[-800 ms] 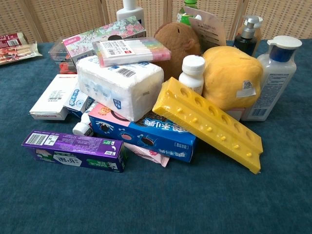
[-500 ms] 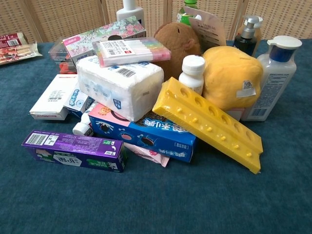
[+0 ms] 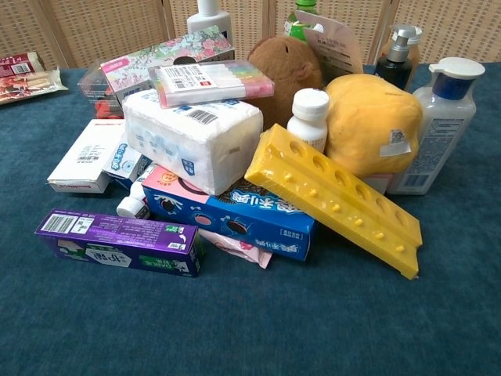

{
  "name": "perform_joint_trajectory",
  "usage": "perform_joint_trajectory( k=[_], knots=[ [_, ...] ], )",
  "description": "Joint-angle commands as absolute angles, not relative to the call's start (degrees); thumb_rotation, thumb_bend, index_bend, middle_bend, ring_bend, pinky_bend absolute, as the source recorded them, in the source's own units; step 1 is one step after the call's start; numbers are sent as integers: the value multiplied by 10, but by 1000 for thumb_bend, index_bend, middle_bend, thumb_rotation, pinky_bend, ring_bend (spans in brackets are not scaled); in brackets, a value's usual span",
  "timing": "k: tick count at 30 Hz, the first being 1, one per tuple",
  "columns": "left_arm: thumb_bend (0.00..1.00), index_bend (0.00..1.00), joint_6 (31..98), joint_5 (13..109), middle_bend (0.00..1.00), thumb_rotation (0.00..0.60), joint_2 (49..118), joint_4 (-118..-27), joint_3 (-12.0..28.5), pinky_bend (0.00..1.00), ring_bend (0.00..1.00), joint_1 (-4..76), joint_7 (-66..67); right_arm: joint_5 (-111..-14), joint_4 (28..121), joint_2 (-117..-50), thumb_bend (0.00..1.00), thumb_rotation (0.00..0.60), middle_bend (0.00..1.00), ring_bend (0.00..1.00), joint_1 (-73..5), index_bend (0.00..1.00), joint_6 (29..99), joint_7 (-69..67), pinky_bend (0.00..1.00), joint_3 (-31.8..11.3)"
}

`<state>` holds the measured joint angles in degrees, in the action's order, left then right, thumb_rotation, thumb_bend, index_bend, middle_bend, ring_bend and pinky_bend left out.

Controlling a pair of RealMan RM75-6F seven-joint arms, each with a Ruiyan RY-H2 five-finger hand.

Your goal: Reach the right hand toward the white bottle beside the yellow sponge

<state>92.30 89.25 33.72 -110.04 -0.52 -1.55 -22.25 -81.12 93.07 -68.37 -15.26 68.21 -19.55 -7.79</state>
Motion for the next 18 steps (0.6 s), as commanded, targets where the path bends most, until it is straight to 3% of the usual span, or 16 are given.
perform_joint_trajectory(
  k=[1,18],
  knots=[
    [0,0,922,890,0,600,337,-1099,-4,0,0,-15,-225,-790,906,-714,0,600,0,0,-174,0,653,-215,0,-87],
    [0,0,910,881,0,600,341,-1097,0,0,0,-11,-221,-761,862,-778,0,600,0,0,-222,0,606,-245,0,-108]
  ],
)
